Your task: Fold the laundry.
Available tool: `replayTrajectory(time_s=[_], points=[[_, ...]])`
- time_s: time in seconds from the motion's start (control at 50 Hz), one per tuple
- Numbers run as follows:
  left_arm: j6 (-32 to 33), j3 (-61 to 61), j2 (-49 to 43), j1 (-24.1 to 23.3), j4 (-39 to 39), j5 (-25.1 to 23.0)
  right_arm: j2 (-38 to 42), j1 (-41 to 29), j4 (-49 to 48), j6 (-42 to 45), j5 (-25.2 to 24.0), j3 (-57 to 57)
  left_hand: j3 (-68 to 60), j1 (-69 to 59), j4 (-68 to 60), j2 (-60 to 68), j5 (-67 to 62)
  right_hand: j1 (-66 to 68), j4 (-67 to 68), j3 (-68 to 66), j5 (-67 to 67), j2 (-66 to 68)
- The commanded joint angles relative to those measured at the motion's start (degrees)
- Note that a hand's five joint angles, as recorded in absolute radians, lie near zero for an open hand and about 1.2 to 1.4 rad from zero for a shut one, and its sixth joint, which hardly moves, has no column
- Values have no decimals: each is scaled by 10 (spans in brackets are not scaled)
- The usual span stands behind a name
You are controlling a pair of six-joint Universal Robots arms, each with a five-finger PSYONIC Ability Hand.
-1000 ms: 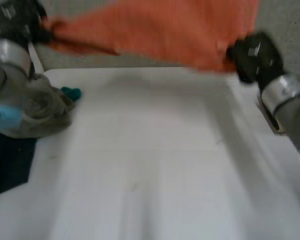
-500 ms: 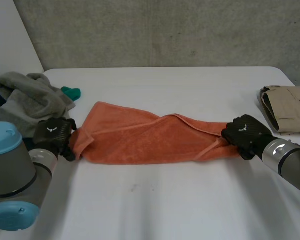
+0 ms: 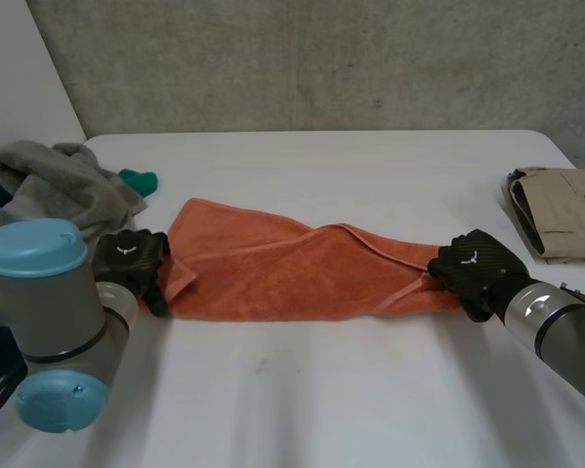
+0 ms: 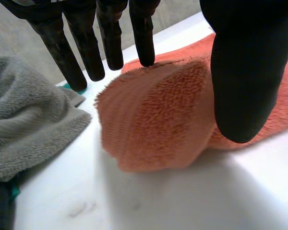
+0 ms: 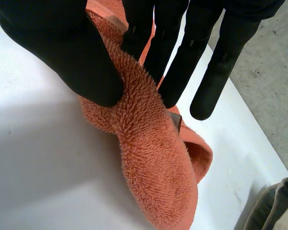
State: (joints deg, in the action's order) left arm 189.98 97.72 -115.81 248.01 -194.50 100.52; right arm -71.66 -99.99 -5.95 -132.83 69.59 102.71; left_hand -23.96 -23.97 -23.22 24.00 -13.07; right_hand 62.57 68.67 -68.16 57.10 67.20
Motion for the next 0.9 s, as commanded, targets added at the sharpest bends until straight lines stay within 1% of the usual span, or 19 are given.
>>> replayTrajectory(time_s=[0.02,0.14,0.26,0.28,0.34,0.36,0.4,0.48,0.54,0.58,0.6,0.62,0.64,0.7,0.72,0.76,0.78,0.84,0.9], points=[[-10,-3,1,-23,10,12,5,1,-2,2,-2,0,21,21,14,-22,13,174,113,-118,129,128],[-8,-31,-22,-45,-10,40,9,-1,-4,2,-2,4,47,47,39,-47,38,174,113,-118,129,128],[18,-70,-56,-37,-22,81,10,1,-4,2,-2,6,22,22,14,-22,13,174,113,-118,129,128],[28,-78,-64,-29,-23,92,10,3,-4,2,-3,6,-13,-13,-21,13,-22,174,113,-118,129,128],[41,-86,-72,-15,-23,107,7,6,0,3,-4,5,-232,-232,-239,231,-241,174,113,-118,129,128],[42,-84,-69,-7,-23,108,6,8,1,4,-6,4,-391,-391,-398,390,-400,174,113,-118,129,128],[39,-80,-60,1,-25,108,4,11,5,6,-8,3,-555,-555,-562,554,-564,174,113,-118,129,128],[30,-61,-22,14,-33,103,-18,12,43,33,-26,6,-560,-560,-568,560,-569,174,113,-118,129,128],[29,-51,4,20,-42,90,-34,15,113,116,-54,8,-560,-560,-568,560,-569,159,98,-103,114,113],[29,-48,17,24,-43,81,-38,23,154,171,-56,6,-560,-560,-568,560,-569,-97,-158,153,-142,-143],[27,-47,29,27,-43,69,-43,35,188,214,-58,-5,-560,-560,-568,560,-569,-372,-433,427,-417,-418],[26,-47,34,27,-43,62,-44,37,195,228,-60,-14,-560,-560,-568,560,-569,-483,-544,538,-528,-529],[26,-47,39,27,-43,54,-45,39,193,227,-60,-23,-560,-560,-568,560,-569,-519,-580,575,-564,-565],[24,-49,62,29,-45,8,-40,25,168,162,-50,-73,-560,-560,-568,560,-569,-526,-587,582,-571,-572],[22,-51,73,29,-47,-16,-38,20,158,103,-39,-102,-560,-560,-568,560,-569,-526,-587,582,-571,-572],[21,-55,87,29,-47,-37,-38,19,151,51,-32,-133,-560,-560,-568,560,-569,-526,-587,582,-571,-572],[17,-62,102,28,-46,-53,-38,20,152,-3,-29,-163,-560,-560,-568,560,-569,-526,-587,582,-571,-572],[9,-70,126,27,-43,-78,-16,15,167,-96,-28,-220,-560,-560,-568,560,-569,-526,-587,582,-571,-572],[-10,-76,159,20,-46,-111,12,5,180,-150,-25,-263,-560,-560,-568,560,-569,-526,-587,582,-571,-572]])
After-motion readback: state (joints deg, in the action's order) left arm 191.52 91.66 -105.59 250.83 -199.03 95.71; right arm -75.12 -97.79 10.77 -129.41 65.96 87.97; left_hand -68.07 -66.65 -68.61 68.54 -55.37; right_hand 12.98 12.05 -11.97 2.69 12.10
